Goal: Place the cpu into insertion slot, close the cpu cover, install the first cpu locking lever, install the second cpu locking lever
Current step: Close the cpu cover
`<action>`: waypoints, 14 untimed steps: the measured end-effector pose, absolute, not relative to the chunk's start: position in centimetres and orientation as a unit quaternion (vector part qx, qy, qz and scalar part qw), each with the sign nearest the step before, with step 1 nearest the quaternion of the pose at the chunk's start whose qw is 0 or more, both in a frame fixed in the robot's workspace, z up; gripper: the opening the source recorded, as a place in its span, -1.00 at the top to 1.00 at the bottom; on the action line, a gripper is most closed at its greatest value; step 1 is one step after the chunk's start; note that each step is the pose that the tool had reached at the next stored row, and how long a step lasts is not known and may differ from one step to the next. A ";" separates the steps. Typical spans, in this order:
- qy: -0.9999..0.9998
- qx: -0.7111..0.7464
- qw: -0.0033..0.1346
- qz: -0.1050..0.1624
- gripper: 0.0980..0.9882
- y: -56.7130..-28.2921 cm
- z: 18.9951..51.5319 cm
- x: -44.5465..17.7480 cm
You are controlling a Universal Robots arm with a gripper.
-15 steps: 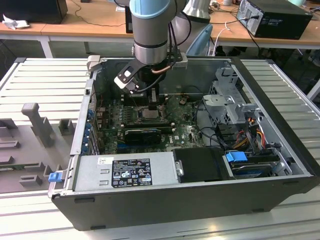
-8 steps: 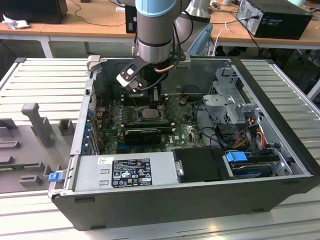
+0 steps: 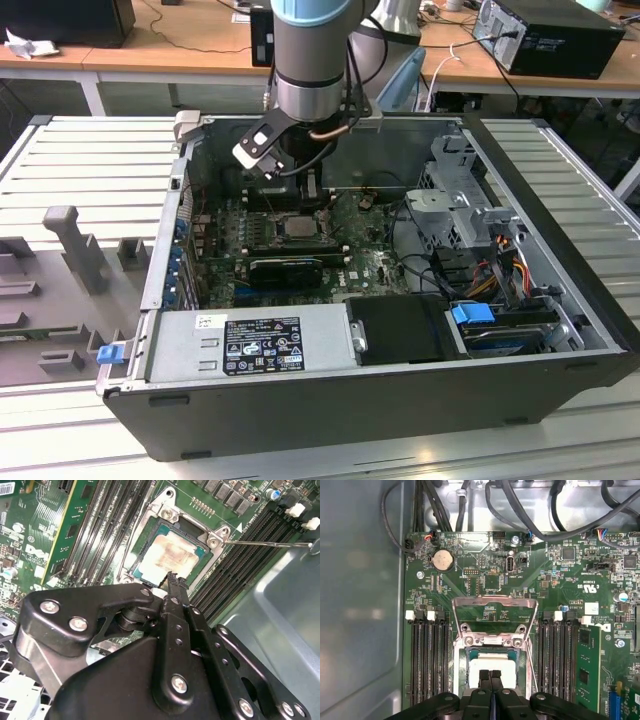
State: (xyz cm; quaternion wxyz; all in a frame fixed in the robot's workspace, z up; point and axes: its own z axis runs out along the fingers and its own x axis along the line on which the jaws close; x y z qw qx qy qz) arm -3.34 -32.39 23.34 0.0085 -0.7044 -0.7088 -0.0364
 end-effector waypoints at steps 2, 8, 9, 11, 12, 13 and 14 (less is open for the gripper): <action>-0.709 -0.704 0.008 -0.037 0.98 -32.4 23.6 -3.3; -0.709 -0.704 0.009 -0.037 0.98 -32.4 23.7 -3.3; -0.709 -0.704 0.009 -0.037 0.98 -32.4 23.7 -3.3; -0.709 -0.704 0.008 -0.036 0.98 -32.4 23.7 -3.3; -0.709 -0.704 0.009 -0.036 0.98 -32.4 23.7 -3.3; -0.709 -0.704 0.008 -0.037 0.98 -32.4 23.9 -3.3; -0.709 -0.704 0.008 -0.036 0.98 -32.4 23.9 -3.3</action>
